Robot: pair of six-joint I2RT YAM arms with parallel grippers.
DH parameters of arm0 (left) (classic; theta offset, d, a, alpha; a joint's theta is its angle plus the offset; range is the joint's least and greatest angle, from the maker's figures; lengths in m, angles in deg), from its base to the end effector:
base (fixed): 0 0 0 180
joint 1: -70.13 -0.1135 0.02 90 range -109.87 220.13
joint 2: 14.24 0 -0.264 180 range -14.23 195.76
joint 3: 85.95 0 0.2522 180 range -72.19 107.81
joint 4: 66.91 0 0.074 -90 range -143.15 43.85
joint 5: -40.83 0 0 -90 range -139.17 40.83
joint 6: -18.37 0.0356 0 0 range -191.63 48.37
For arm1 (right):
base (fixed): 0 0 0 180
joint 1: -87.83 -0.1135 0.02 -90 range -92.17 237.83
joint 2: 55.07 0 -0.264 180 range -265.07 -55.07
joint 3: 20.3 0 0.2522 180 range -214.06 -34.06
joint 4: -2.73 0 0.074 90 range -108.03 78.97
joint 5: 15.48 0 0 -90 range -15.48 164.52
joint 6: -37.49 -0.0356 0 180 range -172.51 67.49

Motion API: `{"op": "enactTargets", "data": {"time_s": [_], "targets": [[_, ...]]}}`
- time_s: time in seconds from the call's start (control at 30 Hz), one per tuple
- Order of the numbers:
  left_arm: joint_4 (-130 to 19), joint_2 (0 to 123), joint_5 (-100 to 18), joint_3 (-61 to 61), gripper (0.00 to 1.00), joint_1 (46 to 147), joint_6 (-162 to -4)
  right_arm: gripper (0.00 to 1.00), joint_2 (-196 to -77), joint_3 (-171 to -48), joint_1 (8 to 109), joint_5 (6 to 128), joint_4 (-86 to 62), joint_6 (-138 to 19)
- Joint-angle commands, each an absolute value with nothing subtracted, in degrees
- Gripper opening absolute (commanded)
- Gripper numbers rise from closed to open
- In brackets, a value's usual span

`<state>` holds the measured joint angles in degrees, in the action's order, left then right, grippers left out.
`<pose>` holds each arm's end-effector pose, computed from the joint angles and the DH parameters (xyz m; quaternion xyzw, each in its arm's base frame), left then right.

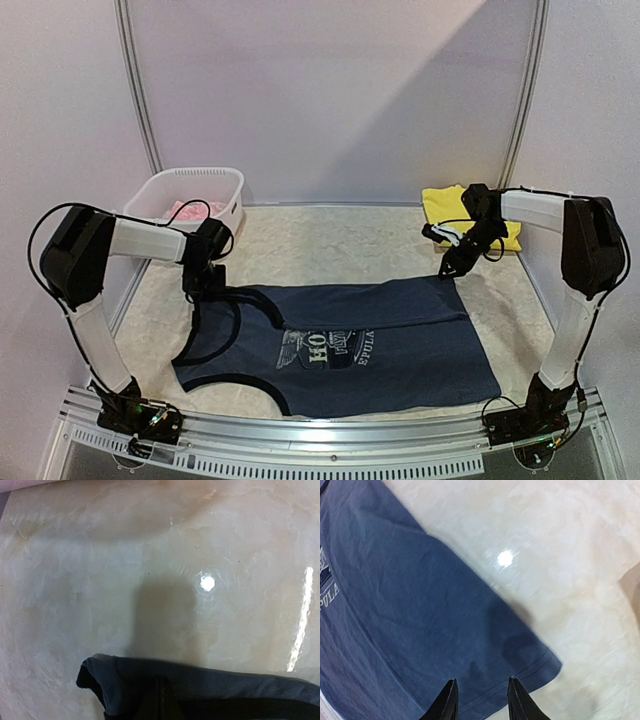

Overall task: Fold and stack the mixed laundry pile
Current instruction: Move the 1/3-folded tank top to the center of the board.

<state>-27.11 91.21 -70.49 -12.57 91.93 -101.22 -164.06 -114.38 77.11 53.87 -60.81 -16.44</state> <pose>0.3181 -0.1133 0.1322 -0.0950 0.9662 0.0975 0.2187 0.3623 0.0814 0.1931 -0.4052 0.8912 0.1523 0.1357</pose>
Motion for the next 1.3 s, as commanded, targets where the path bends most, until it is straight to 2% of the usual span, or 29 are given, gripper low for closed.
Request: {"op": "enactTargets", "data": {"time_s": [0.0, 0.4, 0.6, 0.73, 1.07, 1.2, 1.27], "targets": [[-26.28, 93.72, -69.74, -11.89, 0.0, 92.11, -100.84, 0.34, -168.56, -118.32, 77.49, 55.95, -61.84, -17.1], [-25.05, 94.63, -70.31, -8.38, 0.0, 92.17, -98.98, 0.32, -174.31, -117.8, 78.37, 65.59, -58.65, -15.86], [-25.2, 95.72, -70.21, -6.41, 0.0, 92.1, -98.03, 0.23, -176.66, -119.65, 80.51, 68.0, -58.63, -16.79], [-25.56, 96.93, -69.79, -4.04, 0.0, 92.15, -97.55, 0.21, -177.7, -120.02, 81.76, 69.27, -58.11, -17.17], [-28.2, 97.99, -68.51, 1.71, 0.0, 92.7, -94.07, 0.22, -177.16, -120.55, 82.83, 69.47, -58.99, -17.46], [-28.07, 93.16, -66.96, 4.1, 0.01, 94.65, -91.05, 0.28, -172.24, -123.01, 82.91, 63.49, -64.79, -16.16], [-26.42, 89.46, -66.58, 5.5, 0.06, 97.06, -87.96, 0.33, -167.03, -123.33, 82.85, 61.17, -68.07, -14.8]]}}
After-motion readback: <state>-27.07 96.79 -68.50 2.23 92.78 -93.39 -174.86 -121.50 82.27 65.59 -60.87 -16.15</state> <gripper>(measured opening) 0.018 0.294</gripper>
